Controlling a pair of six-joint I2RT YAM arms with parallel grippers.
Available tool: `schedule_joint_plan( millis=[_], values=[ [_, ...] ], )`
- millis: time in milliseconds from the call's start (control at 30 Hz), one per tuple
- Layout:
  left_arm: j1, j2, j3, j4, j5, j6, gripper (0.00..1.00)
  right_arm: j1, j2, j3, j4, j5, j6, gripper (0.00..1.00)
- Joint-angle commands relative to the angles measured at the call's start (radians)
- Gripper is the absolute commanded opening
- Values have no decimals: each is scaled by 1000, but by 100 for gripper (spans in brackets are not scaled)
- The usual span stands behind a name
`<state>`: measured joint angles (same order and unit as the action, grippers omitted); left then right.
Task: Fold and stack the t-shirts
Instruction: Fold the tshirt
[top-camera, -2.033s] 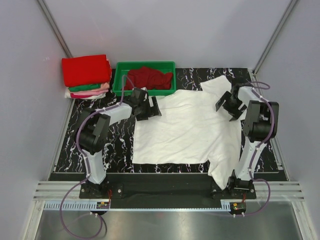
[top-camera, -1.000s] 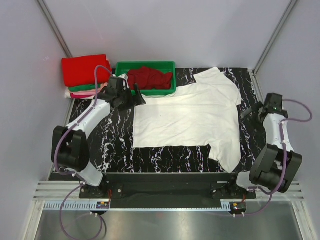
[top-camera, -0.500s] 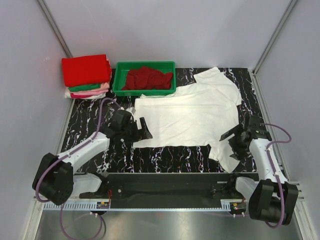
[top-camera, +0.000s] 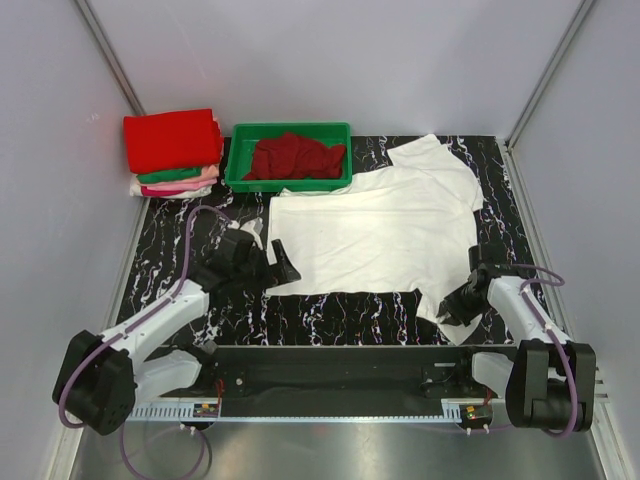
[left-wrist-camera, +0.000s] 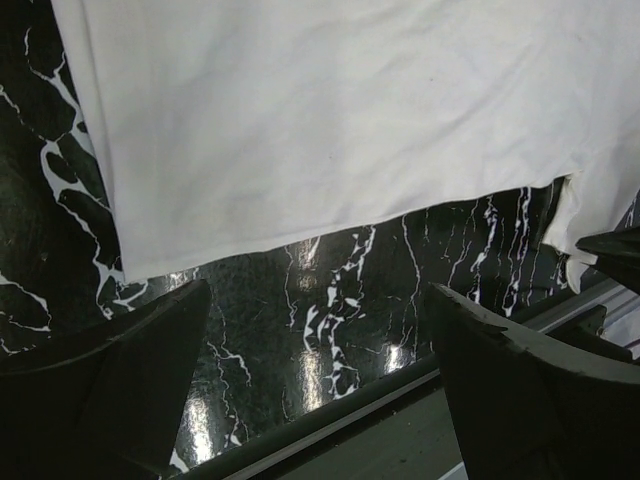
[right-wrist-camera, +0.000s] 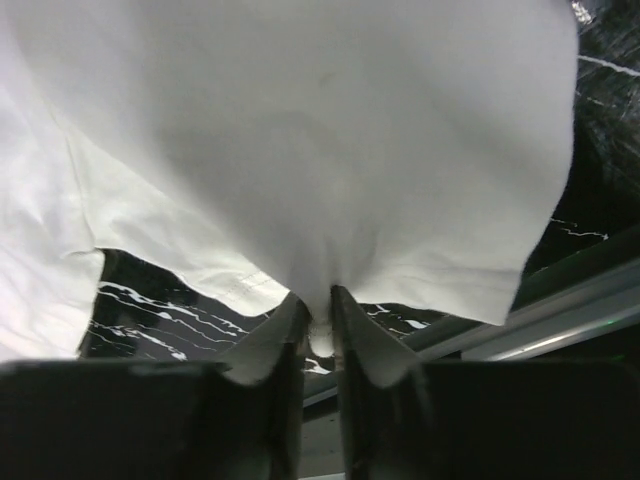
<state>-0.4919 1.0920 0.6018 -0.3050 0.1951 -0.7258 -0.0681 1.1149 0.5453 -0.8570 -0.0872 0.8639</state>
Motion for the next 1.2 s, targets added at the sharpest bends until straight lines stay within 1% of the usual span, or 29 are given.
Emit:
schedule_joint_plan(
  millis=[0,67,200,433,567,600,633,667,767,800,867,967,1000,1133,1167],
  values=[
    [-5,-41,-57,49,-8,-24,94,8,-30,-1,33,38,15,20],
    [-7,-26,-82,76,-19,-35,94,10,-24,2,35,35,12,11],
    [-8,60,-79,84,-25,-55,94,8,-27,2,39,14,-6,0],
    [-11,134,-65,20,-124,-84,95,8,-82,-4,41,-42,-25,0],
    [-16,158,-77,23,-193,-103,94,8,-93,-5,49,-74,-36,0],
    [-14,176,-77,38,-192,-100,93,8,-101,-5,49,-77,-37,0],
    [-14,187,-77,40,-222,-98,91,8,-105,-5,50,-77,-39,0],
    [-17,196,-60,38,-230,-101,87,8,-110,-5,50,-80,-39,0],
    [-20,229,-28,30,-258,-90,65,8,-135,-4,42,-85,-39,0],
    [-20,235,-22,29,-260,-87,50,8,-142,-1,38,-85,-39,0],
    [-22,246,-11,26,-256,-77,35,8,-162,4,29,-85,-39,0],
    [-22,226,-14,23,-230,-64,4,8,-196,13,4,-85,-34,0],
    [-23,215,-20,12,-221,-66,0,10,-208,18,-20,-82,-26,0],
    [-34,96,-51,-57,-201,-89,0,8,-297,65,-109,-71,-13,0],
    [-34,25,-57,-103,-201,-92,0,10,-328,79,-134,-60,-11,0]
  ],
)
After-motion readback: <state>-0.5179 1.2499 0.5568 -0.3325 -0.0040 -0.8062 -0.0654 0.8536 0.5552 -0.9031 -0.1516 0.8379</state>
